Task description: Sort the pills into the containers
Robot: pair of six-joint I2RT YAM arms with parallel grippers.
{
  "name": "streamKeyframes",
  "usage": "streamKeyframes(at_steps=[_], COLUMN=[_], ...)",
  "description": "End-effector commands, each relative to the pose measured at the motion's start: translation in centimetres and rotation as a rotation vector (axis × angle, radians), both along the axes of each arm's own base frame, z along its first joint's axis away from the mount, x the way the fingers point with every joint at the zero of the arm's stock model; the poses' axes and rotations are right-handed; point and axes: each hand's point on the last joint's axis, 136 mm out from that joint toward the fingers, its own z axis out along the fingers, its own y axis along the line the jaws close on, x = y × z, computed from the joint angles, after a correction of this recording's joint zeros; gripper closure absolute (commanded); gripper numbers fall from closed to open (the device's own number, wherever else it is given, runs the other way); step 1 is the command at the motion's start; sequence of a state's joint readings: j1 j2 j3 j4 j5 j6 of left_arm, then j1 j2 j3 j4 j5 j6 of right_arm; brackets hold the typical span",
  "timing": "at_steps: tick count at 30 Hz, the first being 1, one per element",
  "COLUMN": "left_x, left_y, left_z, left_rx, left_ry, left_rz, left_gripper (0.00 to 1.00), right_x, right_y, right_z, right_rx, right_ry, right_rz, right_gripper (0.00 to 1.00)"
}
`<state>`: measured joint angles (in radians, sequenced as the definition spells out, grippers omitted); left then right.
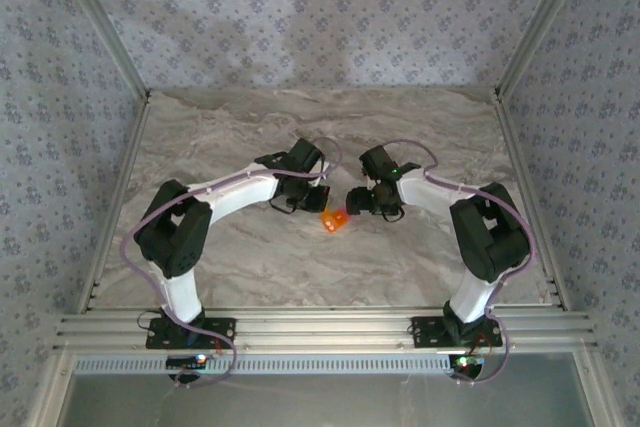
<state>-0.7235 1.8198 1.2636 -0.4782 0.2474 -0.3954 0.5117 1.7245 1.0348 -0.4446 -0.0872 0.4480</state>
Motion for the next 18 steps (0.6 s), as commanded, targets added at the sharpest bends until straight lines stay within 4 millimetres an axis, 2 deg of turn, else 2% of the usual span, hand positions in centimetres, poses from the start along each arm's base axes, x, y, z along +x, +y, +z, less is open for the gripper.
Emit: streamKeyframes(at_steps=[1,18], left_x=[-0.7,-3.3], left_y=[-0.9,-2.4], left_z=[1.6,1.0], left_rx=[-0.053,-0.061], left_ry=[-0.009,0.007], left_rz=[-0.012,-0.041], left_gripper=[1.00,1.00], right_x=[-0.7,-0.6], right_y=[-0.7,-0.7], right_z=[-1.3,-1.7], right_rx=[-0.030,-0.026], right_ry=[0.043,0.048], right_rz=[-0.017,-0.020], right_gripper=[0.23,0.23])
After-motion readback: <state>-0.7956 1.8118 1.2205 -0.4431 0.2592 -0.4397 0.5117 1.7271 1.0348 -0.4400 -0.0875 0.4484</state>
